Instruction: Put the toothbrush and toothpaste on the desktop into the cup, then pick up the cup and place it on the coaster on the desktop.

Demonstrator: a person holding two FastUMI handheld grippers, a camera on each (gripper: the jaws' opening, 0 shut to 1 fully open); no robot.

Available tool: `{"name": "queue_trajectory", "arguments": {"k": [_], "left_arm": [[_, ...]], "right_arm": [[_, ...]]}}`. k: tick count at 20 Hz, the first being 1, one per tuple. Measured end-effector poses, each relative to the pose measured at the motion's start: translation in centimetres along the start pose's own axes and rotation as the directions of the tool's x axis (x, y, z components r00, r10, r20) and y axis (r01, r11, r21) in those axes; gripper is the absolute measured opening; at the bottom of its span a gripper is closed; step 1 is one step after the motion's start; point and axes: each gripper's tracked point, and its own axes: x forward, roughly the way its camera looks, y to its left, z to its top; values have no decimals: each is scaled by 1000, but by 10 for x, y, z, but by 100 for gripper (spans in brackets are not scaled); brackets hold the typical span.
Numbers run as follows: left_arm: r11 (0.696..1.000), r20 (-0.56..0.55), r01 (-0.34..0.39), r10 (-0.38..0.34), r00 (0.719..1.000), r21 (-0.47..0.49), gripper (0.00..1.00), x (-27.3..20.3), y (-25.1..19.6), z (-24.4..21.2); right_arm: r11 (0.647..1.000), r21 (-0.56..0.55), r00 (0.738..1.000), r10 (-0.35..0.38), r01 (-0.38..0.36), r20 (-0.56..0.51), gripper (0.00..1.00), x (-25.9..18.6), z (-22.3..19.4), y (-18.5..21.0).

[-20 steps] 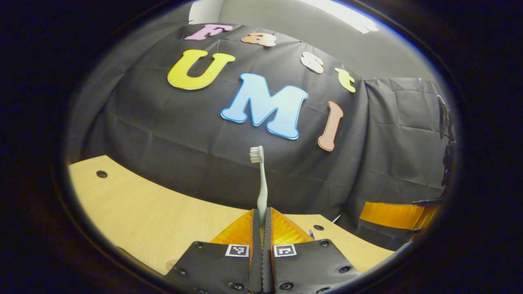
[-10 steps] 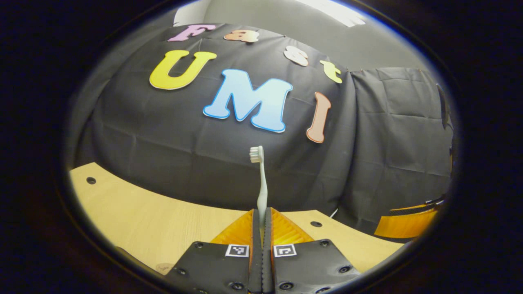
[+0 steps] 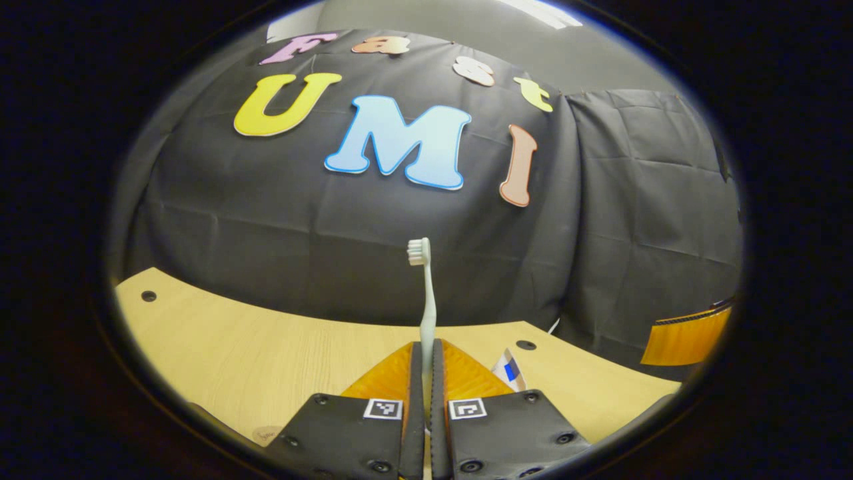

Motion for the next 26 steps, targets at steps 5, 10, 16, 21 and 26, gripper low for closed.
{"name": "queue_trajectory", "arguments": {"k": [5,10,16,21,26], "left_arm": [[1000,-53,14,-14,999,10,13,0,-3,-12],[1000,-75,27,-27,997,5,15,-5,-8,-17],[1000,-99,25,-24,995,11,34,-14,-5,-16],[1000,-86,11,-8,996,29,65,-26,-1,-3],[999,-59,-3,5,998,34,87,-45,1,17]], "right_arm": [[999,36,1000,2,-2,-14,96,6,-1,3],[999,40,999,-6,8,-35,96,12,-6,0],[999,33,998,-19,21,-64,96,18,-13,-3],[1000,27,995,-10,13,-97,96,23,-19,3],[1000,27,992,13,-10,-127,96,26,-22,16]]}}
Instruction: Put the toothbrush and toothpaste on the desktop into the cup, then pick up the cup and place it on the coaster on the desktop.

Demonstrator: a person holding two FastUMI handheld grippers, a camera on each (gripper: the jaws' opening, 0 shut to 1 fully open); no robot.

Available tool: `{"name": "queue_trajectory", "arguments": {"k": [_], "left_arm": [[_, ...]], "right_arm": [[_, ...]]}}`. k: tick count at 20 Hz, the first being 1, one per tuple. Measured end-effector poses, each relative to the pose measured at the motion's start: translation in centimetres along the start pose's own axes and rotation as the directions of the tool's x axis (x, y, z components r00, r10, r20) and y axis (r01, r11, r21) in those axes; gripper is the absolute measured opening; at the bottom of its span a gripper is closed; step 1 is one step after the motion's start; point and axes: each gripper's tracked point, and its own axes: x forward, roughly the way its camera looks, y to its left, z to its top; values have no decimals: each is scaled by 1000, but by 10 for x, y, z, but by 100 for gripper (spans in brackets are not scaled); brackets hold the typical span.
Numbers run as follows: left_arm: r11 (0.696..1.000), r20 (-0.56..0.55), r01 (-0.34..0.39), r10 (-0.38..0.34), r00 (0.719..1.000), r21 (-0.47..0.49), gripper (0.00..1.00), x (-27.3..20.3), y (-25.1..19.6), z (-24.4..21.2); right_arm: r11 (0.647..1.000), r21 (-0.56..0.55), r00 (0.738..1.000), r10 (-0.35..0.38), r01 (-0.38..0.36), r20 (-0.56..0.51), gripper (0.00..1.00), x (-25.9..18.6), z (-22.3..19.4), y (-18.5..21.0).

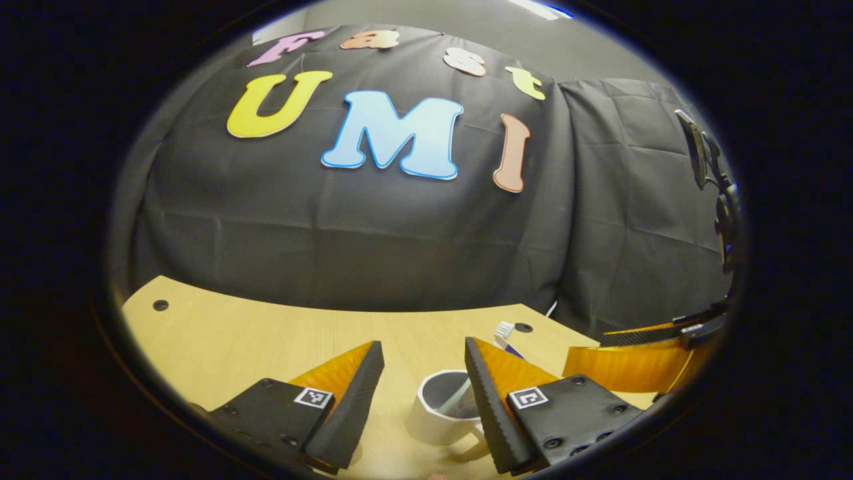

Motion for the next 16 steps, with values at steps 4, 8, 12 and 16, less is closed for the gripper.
{"name": "queue_trajectory", "arguments": {"k": [4,8,12,16], "left_arm": [[1000,22,-24,24,999,8,93,-20,7,16],[998,28,-61,61,998,3,96,-43,18,25],[995,20,-99,100,995,-7,96,-64,31,27],[991,15,-134,134,991,-9,96,-80,43,29]], "right_arm": [[1000,13,1000,10,-10,-28,96,2,-4,6],[999,10,997,36,-35,-68,96,4,-14,18],[998,-4,989,57,-58,-140,96,10,-31,32],[998,-43,965,37,-50,-260,96,22,-54,40]]}}
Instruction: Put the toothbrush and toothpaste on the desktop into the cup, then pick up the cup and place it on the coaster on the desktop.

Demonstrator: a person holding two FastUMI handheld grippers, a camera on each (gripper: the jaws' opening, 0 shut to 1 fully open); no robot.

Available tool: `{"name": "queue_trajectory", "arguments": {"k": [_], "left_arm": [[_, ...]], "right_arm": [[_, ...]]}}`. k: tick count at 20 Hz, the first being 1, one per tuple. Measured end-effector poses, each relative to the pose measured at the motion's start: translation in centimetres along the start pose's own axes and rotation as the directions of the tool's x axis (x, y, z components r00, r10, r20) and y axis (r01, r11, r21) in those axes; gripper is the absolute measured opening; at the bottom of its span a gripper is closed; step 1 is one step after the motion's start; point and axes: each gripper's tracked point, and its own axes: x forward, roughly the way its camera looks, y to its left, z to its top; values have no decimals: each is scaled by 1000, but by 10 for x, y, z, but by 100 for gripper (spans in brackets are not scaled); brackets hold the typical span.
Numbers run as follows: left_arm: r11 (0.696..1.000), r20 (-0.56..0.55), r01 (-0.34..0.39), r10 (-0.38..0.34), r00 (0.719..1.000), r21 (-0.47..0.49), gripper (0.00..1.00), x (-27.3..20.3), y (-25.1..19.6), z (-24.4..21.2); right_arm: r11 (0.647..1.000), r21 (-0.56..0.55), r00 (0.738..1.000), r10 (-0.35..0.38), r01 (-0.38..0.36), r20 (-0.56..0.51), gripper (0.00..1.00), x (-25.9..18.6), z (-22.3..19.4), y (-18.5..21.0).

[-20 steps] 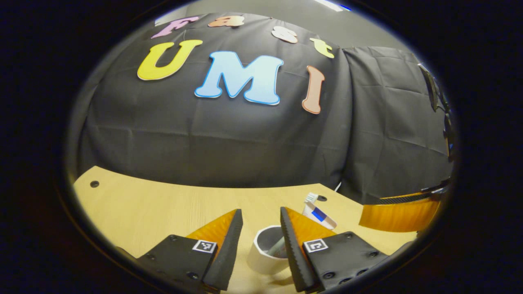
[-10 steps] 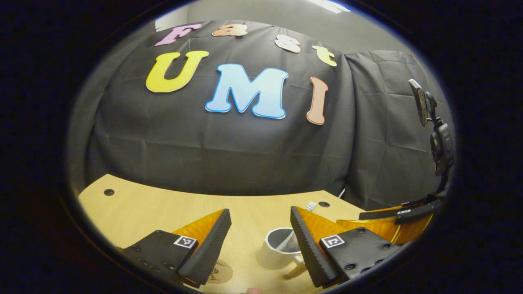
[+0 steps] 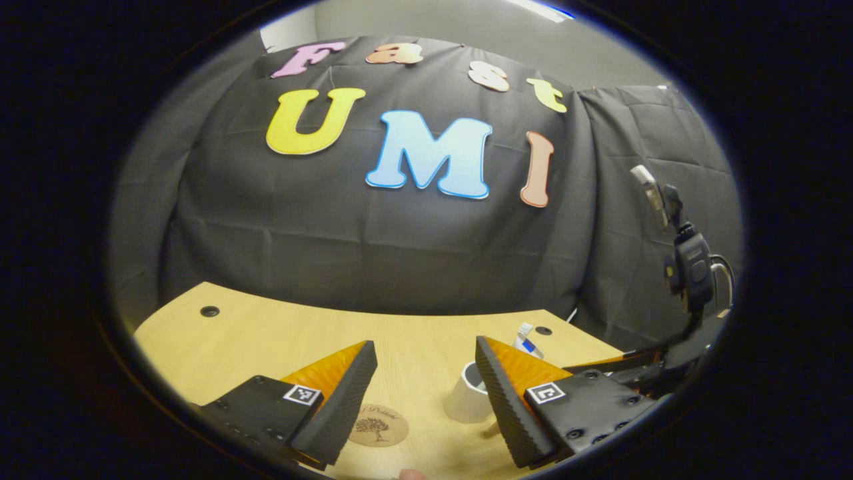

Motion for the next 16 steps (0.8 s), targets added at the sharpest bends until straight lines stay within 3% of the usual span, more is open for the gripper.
{"name": "queue_trajectory", "arguments": {"k": [6,8,9,16], "left_arm": [[1000,-14,-25,25,1000,-6,94,-14,15,-3],[1000,-22,-21,21,1000,-11,99,-17,17,-7],[1000,-27,-16,16,999,-14,94,-18,19,-8],[1000,-64,27,-27,998,-10,96,-25,35,-21]], "right_arm": [[1000,1,978,-29,30,-208,96,15,-23,11],[998,-17,963,-58,56,-261,97,20,-27,10],[997,-27,954,-72,68,-290,96,23,-30,8],[990,-92,891,-135,105,-433,96,43,-43,8]]}}
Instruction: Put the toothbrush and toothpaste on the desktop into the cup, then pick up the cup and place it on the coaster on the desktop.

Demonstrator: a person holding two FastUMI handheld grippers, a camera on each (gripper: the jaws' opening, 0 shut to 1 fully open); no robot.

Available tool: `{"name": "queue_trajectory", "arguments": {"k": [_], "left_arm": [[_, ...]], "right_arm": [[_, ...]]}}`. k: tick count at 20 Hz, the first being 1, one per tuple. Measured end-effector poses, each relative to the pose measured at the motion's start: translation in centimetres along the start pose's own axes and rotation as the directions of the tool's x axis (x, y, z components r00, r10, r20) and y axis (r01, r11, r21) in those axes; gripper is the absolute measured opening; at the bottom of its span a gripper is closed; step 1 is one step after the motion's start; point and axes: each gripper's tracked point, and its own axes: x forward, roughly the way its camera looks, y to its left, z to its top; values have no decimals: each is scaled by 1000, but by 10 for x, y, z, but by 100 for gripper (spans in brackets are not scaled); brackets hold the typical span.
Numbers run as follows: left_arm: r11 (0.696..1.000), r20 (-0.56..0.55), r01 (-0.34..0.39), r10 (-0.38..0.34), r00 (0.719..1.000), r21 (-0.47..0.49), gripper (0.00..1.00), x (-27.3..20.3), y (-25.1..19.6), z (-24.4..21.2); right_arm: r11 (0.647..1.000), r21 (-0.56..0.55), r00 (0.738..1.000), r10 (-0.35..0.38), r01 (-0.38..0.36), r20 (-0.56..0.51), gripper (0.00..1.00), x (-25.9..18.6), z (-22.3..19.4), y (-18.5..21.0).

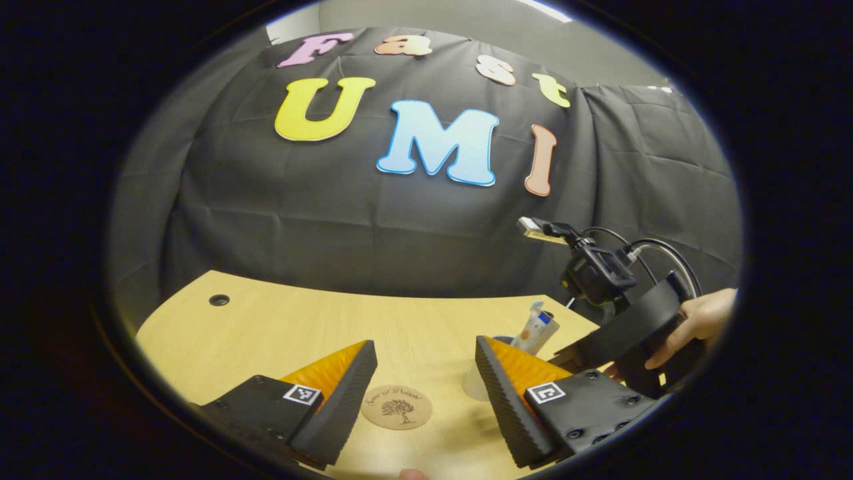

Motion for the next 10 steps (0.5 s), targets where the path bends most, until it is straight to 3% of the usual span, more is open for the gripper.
{"name": "queue_trajectory", "arguments": {"k": [4,7,10], "left_arm": [[1000,-11,10,-10,1000,10,96,-1,11,-4],[1000,-18,15,-14,1000,5,97,-1,16,-6],[1000,-31,7,-7,999,-8,96,-1,18,-11]], "right_arm": [[998,-53,997,-31,27,-64,99,9,5,2],[991,-119,994,-73,63,-85,96,17,9,-2],[993,-109,990,-58,45,-128,92,25,9,1]]}}
